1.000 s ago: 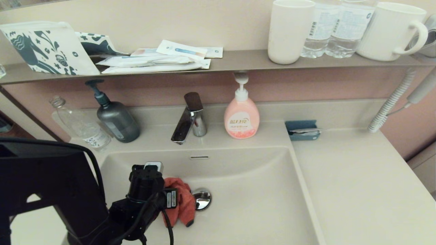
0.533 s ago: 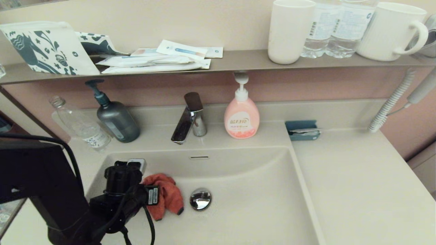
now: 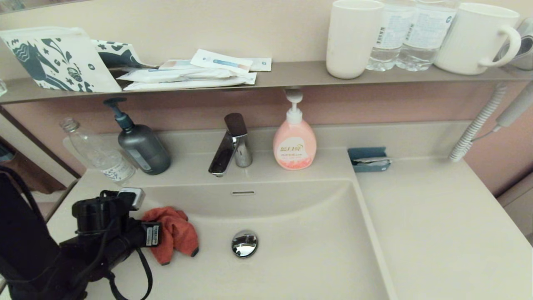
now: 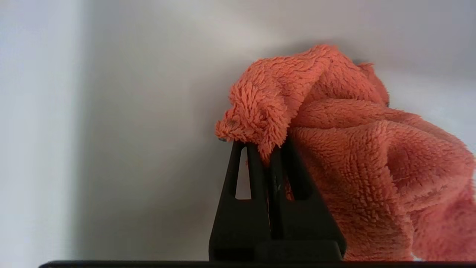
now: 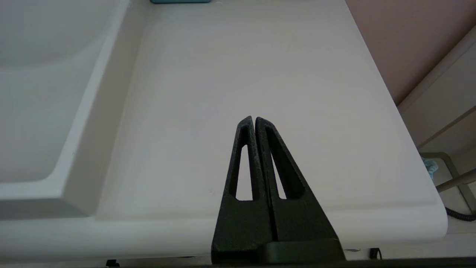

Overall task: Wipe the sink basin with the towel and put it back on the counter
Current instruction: Wipe the sink

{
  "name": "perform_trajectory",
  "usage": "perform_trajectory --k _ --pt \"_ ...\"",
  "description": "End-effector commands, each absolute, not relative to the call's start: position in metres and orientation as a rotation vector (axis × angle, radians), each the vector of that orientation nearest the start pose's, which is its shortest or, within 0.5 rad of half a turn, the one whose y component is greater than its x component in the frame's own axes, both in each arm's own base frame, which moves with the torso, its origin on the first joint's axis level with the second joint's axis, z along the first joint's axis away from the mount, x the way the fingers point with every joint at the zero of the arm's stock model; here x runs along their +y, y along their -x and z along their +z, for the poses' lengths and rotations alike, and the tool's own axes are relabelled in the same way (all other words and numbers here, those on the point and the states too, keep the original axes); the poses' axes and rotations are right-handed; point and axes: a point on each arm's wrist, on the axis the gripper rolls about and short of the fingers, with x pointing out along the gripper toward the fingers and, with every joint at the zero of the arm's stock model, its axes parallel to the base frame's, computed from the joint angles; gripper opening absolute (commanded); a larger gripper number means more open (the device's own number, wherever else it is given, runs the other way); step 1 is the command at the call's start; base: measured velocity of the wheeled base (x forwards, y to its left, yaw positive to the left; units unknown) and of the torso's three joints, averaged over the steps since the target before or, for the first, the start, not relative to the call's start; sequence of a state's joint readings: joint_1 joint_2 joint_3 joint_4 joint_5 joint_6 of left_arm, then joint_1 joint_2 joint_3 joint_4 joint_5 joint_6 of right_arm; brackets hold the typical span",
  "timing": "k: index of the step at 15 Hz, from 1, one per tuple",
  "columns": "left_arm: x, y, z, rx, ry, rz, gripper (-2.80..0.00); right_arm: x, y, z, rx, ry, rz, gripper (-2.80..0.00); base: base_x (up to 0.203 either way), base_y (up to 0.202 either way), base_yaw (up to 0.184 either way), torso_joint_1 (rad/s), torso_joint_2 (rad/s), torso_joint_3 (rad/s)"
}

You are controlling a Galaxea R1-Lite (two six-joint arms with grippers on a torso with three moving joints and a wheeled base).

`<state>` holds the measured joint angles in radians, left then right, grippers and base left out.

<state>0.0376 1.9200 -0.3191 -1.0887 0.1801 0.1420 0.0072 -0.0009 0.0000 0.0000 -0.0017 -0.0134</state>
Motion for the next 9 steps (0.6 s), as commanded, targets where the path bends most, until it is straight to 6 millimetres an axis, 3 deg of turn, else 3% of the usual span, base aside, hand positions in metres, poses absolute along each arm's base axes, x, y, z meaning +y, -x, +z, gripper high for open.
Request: perform_trajectory --k 1,9 --pt "0.02 -0.263 0.062 0.494 -0.175 0.2 -2.8 0.0 0.023 0.075 0.0 0.014 0.006 -2.8 0.0 0.0 0.0 0.0 0.0 0.0" --pt "0.042 -0.279 0.104 0.395 -0.255 0.218 -2.8 0.0 0.023 0.075 0.0 0.014 0.006 -2.8 0.0 0.0 0.0 0.0 0.0 0.0"
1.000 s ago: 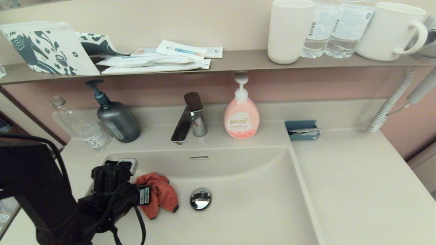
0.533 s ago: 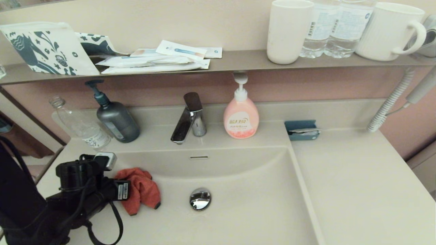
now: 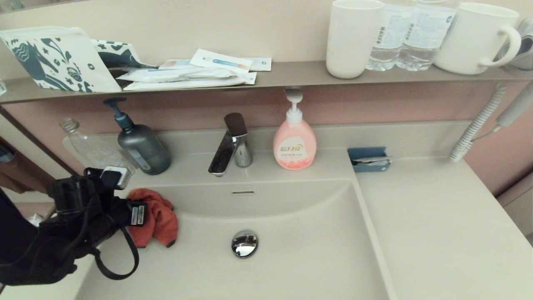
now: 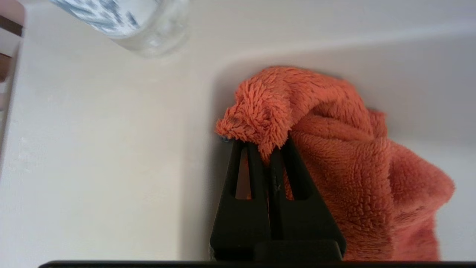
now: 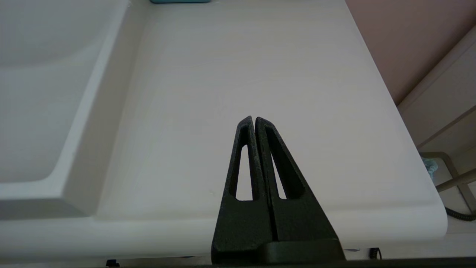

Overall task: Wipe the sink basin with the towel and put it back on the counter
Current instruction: Wipe the sink

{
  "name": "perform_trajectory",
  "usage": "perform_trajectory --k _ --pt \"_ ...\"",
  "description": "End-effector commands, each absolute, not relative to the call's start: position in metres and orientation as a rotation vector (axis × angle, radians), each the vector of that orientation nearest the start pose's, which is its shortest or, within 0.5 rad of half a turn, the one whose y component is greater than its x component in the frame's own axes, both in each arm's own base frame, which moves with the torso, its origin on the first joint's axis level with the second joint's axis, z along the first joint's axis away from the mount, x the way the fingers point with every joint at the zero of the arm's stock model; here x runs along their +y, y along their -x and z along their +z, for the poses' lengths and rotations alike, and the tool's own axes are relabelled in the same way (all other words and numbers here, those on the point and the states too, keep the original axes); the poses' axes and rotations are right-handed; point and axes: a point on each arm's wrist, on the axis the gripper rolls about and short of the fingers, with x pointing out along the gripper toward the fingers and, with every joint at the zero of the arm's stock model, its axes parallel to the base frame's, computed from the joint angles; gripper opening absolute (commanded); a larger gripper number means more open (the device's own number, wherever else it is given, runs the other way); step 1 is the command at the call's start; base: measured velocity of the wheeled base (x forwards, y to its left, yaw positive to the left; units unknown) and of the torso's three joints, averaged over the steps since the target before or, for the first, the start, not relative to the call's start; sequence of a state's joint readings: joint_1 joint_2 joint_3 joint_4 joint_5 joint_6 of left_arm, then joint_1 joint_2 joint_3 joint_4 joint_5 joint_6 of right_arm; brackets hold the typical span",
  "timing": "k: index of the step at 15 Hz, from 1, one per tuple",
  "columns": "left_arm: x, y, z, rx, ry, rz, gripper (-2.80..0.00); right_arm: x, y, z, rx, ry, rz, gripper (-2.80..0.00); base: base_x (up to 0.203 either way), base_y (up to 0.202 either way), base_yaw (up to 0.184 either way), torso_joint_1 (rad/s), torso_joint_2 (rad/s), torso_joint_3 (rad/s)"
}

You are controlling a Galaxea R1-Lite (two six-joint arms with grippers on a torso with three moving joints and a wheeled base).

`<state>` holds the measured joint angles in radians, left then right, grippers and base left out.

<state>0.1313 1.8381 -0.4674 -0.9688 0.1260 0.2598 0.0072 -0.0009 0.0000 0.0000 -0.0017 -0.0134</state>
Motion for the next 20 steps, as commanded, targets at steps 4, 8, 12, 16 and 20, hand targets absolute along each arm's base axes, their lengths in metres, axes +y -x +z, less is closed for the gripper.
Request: perform_trajectory --k 4,8,12,16,20 --pt "0.039 -0.256 0.1 0.463 -0.249 0.192 -2.8 0.0 0.023 0.076 -0.001 0.014 0.006 -2.8 0.0 0.0 0.0 0.0 0.0 0.0" --pt "0.039 -0.231 0.083 0.554 -0.24 0.187 -2.8 0.0 0.023 0.075 0.0 0.014 0.006 -2.8 0.0 0.0 0.0 0.0 0.0 0.0" --pt "0.043 -0.208 0.069 0.641 -0.231 0.199 -2.8 0.0 0.023 0.075 0.0 0.014 0.006 -2.8 0.0 0.0 0.0 0.0 0.0 0.0" --pt "0.044 -0.184 0.055 0.735 -0.24 0.203 -2.8 0.0 0.023 0.075 0.0 0.014 0.006 -2.8 0.0 0.0 0.0 0.0 0.0 0.0" --pt "0.045 -0.166 0.046 0.8 -0.232 0.214 -2.8 0.0 0.023 0.076 -0.001 0.014 0.006 -2.8 0.0 0.0 0.0 0.0 0.0 0.0"
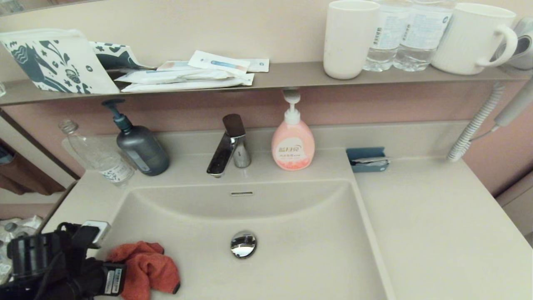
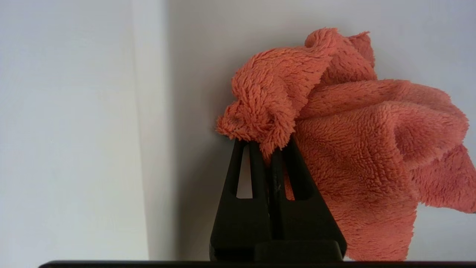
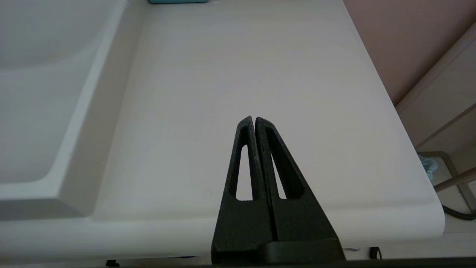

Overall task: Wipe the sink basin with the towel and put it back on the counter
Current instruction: Wipe the sink

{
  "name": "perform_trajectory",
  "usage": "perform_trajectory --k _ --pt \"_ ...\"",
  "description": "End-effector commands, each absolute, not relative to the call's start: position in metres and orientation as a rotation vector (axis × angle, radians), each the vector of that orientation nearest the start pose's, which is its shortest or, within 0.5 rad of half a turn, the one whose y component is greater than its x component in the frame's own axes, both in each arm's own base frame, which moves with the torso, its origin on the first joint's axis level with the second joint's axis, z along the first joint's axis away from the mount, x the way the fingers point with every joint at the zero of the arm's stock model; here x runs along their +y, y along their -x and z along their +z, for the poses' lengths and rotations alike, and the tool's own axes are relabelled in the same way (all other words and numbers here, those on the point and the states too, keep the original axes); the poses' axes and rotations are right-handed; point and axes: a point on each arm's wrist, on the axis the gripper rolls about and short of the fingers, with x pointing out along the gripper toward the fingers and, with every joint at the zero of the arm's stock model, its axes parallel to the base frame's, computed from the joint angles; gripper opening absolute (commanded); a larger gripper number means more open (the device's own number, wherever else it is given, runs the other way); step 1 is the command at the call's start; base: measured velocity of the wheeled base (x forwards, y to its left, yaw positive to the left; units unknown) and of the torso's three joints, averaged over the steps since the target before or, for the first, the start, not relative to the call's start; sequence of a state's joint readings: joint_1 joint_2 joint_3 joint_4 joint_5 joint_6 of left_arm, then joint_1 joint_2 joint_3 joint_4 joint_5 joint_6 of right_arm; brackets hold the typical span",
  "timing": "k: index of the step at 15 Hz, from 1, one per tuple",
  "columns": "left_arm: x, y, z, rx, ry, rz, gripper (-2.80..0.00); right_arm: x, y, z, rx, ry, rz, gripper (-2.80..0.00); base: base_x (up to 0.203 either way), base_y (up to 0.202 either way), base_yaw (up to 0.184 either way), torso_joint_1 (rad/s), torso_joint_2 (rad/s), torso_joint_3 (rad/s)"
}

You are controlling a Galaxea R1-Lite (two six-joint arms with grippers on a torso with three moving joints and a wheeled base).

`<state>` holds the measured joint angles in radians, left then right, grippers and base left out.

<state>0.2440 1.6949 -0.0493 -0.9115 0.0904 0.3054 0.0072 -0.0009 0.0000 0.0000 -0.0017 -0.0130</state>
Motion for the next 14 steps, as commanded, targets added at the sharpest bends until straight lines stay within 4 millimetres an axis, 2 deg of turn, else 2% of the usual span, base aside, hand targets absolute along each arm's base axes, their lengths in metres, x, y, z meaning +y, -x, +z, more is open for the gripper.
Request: perform_trajectory --k 1,4,7,12,14 --pt "0.044 -0.162 0.044 0.817 -0.23 0.214 -2.8 0.0 0.023 0.075 0.0 0.014 0.006 -2.8 0.0 0.0 0.0 0.0 0.0 0.0" --pt "0.047 -0.155 0.044 0.832 -0.22 0.248 -2.8 0.0 0.023 0.075 0.0 0.014 0.006 -2.8 0.0 0.0 0.0 0.0 0.0 0.0" --pt "0.051 -0.16 0.046 0.805 -0.208 0.255 -2.8 0.0 0.023 0.075 0.0 0.014 0.006 -2.8 0.0 0.0 0.0 0.0 0.0 0.0" --pt "0.055 -0.201 0.056 0.707 -0.208 0.207 -2.8 0.0 0.023 0.075 0.0 0.014 0.006 -2.8 0.0 0.0 0.0 0.0 0.0 0.0" --pt "0.051 -0.219 0.062 0.656 -0.197 0.187 -2.8 0.0 0.023 0.075 0.0 0.014 0.006 -2.8 0.0 0.0 0.0 0.0 0.0 0.0"
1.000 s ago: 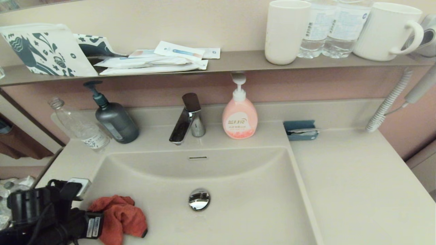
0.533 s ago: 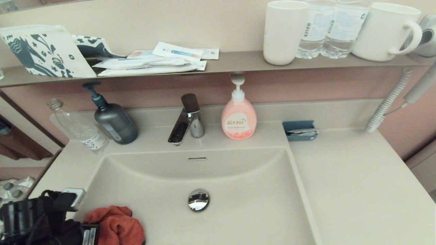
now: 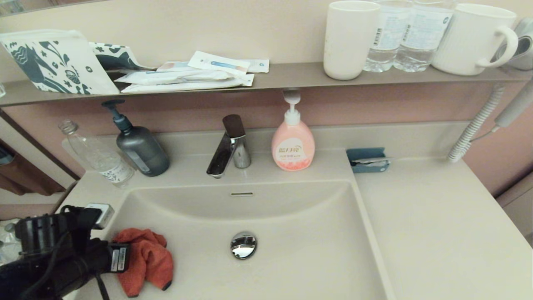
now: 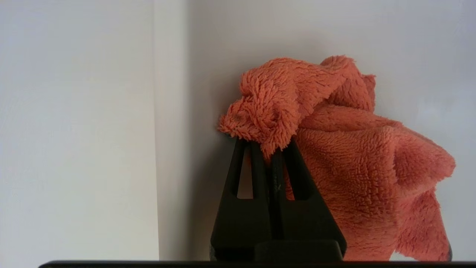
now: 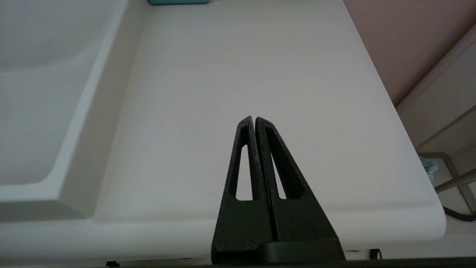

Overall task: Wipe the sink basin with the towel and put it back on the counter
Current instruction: Wipe the sink

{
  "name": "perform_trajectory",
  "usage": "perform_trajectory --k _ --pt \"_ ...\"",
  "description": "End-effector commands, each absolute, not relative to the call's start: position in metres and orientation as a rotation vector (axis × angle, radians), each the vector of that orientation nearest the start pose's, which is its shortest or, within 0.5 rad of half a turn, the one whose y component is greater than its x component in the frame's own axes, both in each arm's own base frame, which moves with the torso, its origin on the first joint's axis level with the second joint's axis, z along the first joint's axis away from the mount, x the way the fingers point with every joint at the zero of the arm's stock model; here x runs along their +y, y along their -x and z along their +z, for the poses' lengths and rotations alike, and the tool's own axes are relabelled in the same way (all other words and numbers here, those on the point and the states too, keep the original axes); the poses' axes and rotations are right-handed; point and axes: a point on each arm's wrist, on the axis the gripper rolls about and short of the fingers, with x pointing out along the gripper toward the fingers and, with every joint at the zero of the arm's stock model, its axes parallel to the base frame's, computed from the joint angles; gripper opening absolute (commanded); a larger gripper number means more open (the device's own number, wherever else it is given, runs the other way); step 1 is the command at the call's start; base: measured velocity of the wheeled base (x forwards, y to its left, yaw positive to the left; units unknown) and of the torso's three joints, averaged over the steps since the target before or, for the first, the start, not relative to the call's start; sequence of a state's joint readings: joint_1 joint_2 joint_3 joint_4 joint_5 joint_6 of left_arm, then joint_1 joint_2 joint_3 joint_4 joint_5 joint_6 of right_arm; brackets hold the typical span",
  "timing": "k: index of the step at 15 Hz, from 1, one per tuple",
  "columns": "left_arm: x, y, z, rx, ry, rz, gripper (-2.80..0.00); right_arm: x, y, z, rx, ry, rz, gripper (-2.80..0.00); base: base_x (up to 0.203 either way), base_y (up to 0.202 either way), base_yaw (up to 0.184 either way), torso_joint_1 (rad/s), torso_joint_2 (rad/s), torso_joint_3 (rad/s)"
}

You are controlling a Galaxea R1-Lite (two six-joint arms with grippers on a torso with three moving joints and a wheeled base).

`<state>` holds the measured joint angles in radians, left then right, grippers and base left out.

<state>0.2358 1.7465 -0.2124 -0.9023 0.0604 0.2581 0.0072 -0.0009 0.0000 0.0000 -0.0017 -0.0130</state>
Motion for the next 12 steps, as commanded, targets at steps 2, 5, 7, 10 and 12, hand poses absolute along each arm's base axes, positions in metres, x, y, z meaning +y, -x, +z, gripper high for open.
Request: perform_trajectory --k 2,5,7,10,12 --pt "0.044 -0.236 0.071 0.594 -0.189 0.159 -2.8 0.0 0.023 0.075 0.0 0.014 0.006 -2.8 0.0 0.0 0.0 0.0 0.0 0.0" --pt "0.034 -0.252 0.084 0.512 -0.142 0.143 -2.8 0.0 0.023 0.076 -0.002 0.014 0.006 -2.8 0.0 0.0 0.0 0.0 0.0 0.0" --pt "0.032 -0.254 0.092 0.479 -0.143 0.146 -2.8 0.0 0.023 0.075 0.0 0.014 0.006 -2.8 0.0 0.0 0.0 0.0 0.0 0.0" --pt "0.018 -0.247 0.112 0.399 -0.133 0.136 -2.8 0.0 0.023 0.075 0.0 0.014 0.006 -2.8 0.0 0.0 0.0 0.0 0.0 0.0" --pt "0.006 -0.243 0.131 0.331 -0.112 0.14 -2.8 0.0 0.023 0.075 0.0 0.014 0.006 -2.8 0.0 0.0 0.0 0.0 0.0 0.0"
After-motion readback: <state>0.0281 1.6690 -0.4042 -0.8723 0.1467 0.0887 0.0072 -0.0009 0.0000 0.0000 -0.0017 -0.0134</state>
